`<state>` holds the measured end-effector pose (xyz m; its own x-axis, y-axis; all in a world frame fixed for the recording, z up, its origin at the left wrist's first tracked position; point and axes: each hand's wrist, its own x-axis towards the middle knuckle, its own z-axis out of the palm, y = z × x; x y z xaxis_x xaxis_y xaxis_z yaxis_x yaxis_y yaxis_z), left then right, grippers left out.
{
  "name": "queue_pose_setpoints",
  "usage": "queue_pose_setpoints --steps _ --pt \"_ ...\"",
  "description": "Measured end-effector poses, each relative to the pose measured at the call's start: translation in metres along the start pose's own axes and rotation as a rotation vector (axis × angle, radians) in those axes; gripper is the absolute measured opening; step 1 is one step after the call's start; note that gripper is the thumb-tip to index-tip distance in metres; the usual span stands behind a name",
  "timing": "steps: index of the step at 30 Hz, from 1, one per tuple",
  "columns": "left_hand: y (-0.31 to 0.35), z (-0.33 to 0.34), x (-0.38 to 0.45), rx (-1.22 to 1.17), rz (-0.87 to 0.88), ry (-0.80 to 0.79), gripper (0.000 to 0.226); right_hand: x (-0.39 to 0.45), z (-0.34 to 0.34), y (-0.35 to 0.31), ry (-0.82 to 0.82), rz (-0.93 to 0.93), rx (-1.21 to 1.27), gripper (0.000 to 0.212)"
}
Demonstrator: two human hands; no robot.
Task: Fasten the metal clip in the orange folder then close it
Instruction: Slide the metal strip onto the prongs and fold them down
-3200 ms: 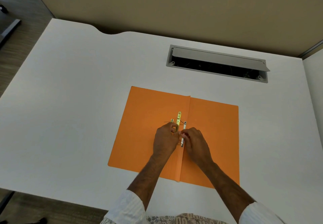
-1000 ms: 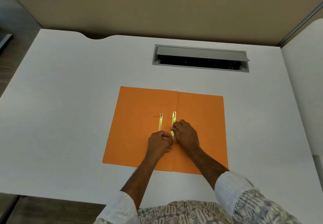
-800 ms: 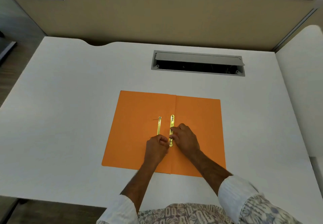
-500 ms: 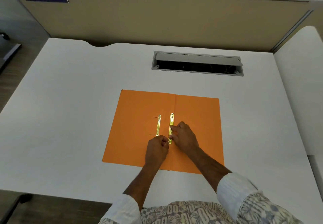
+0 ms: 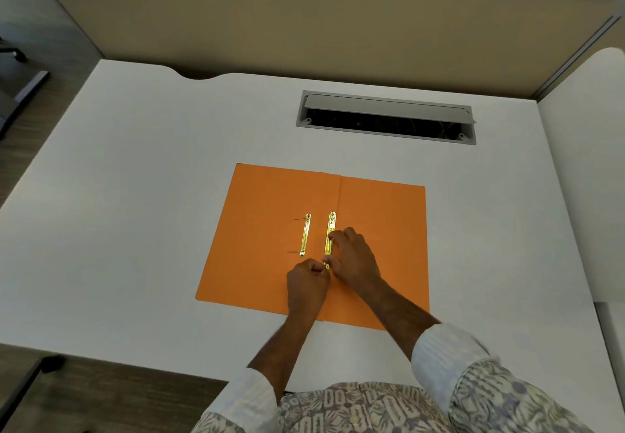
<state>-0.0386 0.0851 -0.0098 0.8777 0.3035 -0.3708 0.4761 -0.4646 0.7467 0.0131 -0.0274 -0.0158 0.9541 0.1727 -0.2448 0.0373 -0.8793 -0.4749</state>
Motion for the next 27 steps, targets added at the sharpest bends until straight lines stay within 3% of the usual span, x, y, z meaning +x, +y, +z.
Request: queue_pose_setpoints --steps 5,14,27 --pt "0.0019 0.0069 -0.0024 -0.102 -0.066 0.0 0.013 0.0006 0.0001 0.0011 0.012 0.008 0.031 0.05" --pt "0.0018 0.0062 -0.0048 0.013 -0.04 0.03 0.01 0.0013 0.0012 0.0031 0.014 0.002 0.039 0.05" --pt "-0.0034 -0.0007 0.0027 0.041 -0.065 0.035 0.02 0.0046 -0.0006 0.0021 -0.045 -0.016 -0.071 0.083"
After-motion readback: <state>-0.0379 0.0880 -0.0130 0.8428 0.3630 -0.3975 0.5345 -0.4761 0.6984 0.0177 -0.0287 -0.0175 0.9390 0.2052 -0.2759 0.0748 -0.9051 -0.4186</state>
